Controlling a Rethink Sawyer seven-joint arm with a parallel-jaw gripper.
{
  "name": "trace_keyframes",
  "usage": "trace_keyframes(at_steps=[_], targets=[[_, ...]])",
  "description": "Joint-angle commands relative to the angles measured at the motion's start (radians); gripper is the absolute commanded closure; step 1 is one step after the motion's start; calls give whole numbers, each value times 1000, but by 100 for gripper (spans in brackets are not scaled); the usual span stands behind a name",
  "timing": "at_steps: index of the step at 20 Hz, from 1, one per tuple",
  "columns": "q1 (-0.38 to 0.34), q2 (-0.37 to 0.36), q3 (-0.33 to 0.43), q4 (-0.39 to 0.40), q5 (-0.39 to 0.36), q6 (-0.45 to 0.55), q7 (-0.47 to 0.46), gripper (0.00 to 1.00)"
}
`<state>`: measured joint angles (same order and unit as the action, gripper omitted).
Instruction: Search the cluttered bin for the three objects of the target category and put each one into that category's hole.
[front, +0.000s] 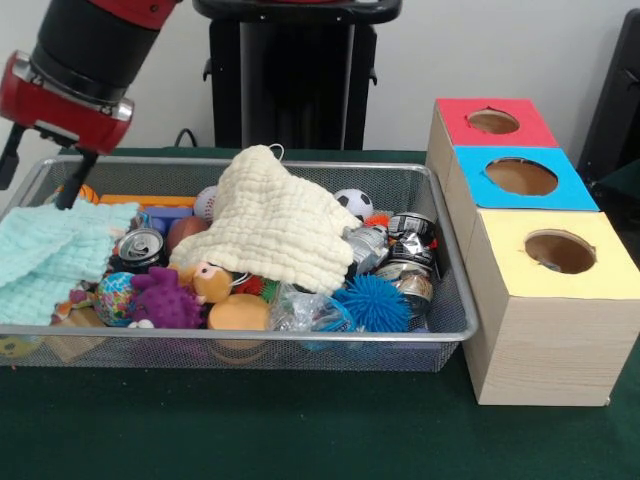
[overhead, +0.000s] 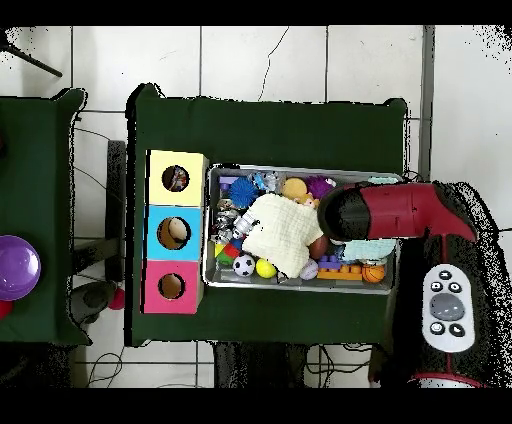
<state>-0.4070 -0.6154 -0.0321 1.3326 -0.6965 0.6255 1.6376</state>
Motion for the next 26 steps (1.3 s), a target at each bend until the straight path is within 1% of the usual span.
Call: trace_keyframes(at_steps=[1,3,5,8,10,11,13,15,16,18,19,21,22,23,26], targets=[[-78,106,195,36,-7,-23,-245,0],[-101,118,222,52,6,-32,-226,0],[-97,125,221,54,1,-23,-208,0],[-107,129,236,62,21,11,-182,0],[-128,126,260,80,60,49,-179,0],[-140,123,271,91,91,80,-170,0],[-152,117,285,104,129,124,-150,0],[-146,115,281,103,140,158,-147,0],[-141,116,276,99,134,166,-150,0],[-106,119,238,71,91,200,-163,0],[-80,122,209,45,50,226,-185,0],[-56,128,185,12,6,262,-236,0],[-48,129,175,1,-7,273,-248,0],[-32,128,156,-19,-33,307,-268,0],[-34,115,143,-28,-54,332,-290,0]])
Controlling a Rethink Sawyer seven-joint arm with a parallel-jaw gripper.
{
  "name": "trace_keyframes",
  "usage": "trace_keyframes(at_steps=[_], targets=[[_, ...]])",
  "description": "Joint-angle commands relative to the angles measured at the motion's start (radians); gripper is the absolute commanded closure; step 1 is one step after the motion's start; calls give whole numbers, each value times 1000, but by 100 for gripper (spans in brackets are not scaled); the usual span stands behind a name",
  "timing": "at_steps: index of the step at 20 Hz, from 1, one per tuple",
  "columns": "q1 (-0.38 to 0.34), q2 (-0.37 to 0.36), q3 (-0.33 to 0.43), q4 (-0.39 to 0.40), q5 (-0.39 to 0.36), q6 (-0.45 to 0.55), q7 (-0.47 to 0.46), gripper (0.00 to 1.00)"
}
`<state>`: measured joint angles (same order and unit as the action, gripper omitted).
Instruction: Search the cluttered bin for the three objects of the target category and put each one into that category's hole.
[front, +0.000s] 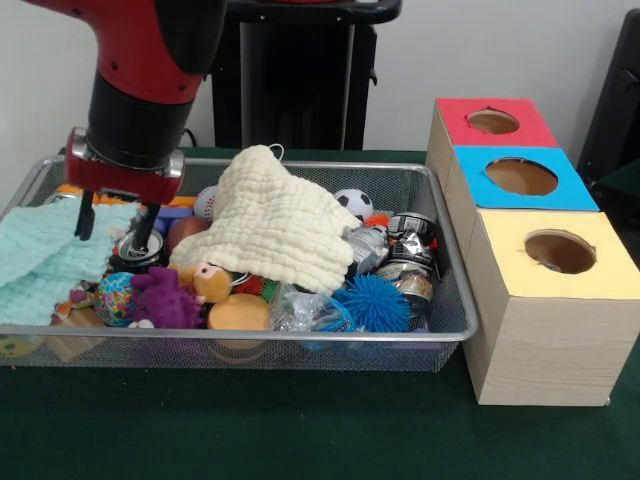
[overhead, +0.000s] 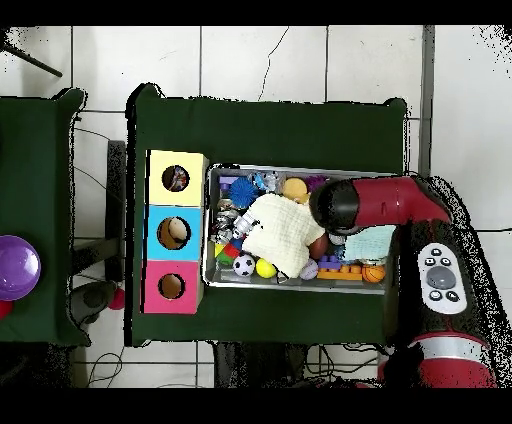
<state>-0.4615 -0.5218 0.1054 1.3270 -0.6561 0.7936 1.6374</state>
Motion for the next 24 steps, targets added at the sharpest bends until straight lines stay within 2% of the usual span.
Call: trace_keyframes(at_steps=[1,4,8,14,18,21,24], targets=[[17,17,0,-20,-107,171,-293,0],[10,25,-16,-25,-154,181,-304,0],[-25,46,-6,-21,-192,139,-288,0],[-90,43,41,-56,-249,94,-379,0],[-118,66,76,-93,-262,70,-353,0],[-156,103,104,-62,-226,69,-324,0],[-153,99,98,-27,-228,63,-293,0]])
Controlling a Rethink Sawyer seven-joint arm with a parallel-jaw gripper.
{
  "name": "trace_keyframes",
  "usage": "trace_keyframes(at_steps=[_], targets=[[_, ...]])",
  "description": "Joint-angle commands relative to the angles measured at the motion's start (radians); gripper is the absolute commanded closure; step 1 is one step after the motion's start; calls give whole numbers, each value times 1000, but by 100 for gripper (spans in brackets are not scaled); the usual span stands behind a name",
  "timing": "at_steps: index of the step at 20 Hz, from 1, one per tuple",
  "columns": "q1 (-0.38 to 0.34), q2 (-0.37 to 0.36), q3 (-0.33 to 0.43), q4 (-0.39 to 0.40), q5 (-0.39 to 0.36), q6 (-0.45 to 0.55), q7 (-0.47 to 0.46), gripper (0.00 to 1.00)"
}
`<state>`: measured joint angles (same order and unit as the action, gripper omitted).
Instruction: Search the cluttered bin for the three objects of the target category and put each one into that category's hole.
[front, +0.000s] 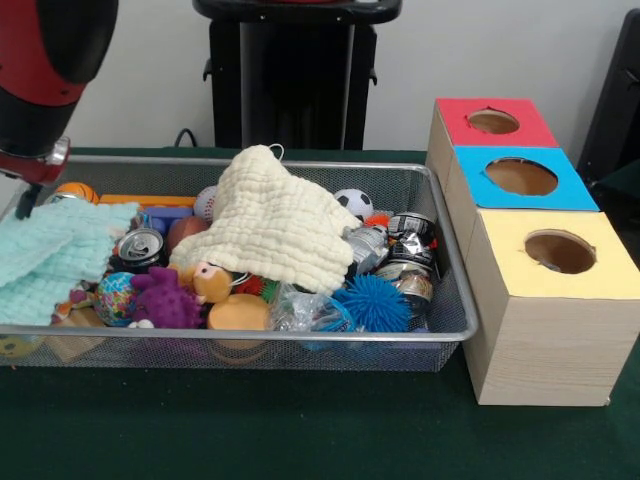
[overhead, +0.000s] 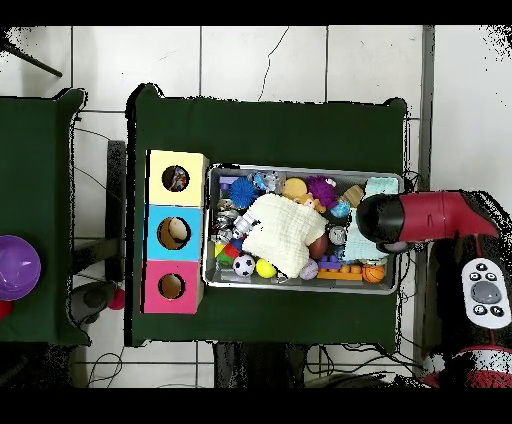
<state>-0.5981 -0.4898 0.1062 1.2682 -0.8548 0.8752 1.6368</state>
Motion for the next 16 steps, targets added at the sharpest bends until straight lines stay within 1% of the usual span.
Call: trace_keyframes(at_steps=[1,4,6,7,8,9,10,11,13,14,15,16], targets=[[-12,63,92,43,-26,-21,-271,0],[-6,59,88,61,-14,-16,-233,0],[-24,54,107,90,25,-13,-221,0],[-38,50,123,107,68,11,-214,0],[-49,44,136,120,90,15,-212,0],[-68,36,157,143,145,56,-214,0],[-76,29,167,155,168,74,-221,0],[-106,15,206,188,215,84,-248,0],[-141,-1,249,227,257,66,-271,0],[-155,-5,263,241,270,48,-267,0],[-187,-9,301,271,284,-28,-257,0],[-202,-11,320,283,285,-70,-254,0]])
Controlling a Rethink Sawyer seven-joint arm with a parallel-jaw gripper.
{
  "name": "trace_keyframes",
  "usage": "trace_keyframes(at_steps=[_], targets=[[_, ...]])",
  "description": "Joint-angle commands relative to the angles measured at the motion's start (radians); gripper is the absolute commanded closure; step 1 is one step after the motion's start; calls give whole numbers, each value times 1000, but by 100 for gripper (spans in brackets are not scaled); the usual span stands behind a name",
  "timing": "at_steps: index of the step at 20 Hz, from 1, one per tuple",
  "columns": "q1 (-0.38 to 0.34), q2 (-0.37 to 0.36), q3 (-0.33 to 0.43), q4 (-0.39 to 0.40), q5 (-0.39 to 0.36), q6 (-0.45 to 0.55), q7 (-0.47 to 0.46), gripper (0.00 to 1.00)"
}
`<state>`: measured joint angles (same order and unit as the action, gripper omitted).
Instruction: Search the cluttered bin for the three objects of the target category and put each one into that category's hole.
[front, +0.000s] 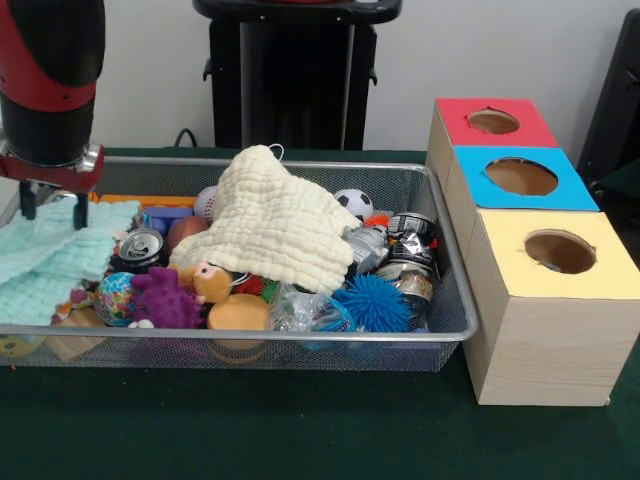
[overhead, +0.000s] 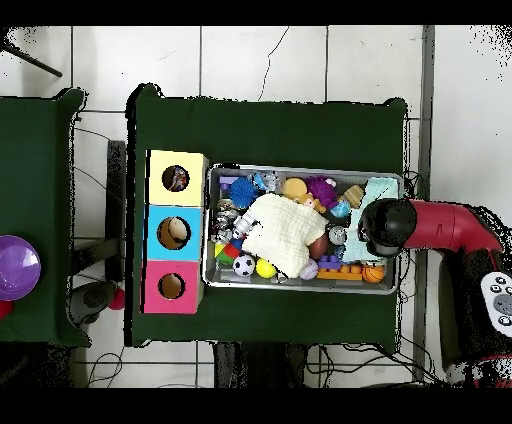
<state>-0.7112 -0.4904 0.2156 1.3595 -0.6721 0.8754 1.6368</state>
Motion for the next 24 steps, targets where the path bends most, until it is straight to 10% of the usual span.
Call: trace_keyframes(at_steps=[1,5,17,22,23,24], targets=[[-104,-6,232,203,100,-117,-245,0],[-144,27,290,202,22,-274,-251,0],[-16,38,173,46,-303,-265,-308,0],[-99,73,260,65,-249,-312,-272,0],[-137,84,298,81,-211,-325,-266,100],[-145,89,310,81,-198,-299,-290,100]])
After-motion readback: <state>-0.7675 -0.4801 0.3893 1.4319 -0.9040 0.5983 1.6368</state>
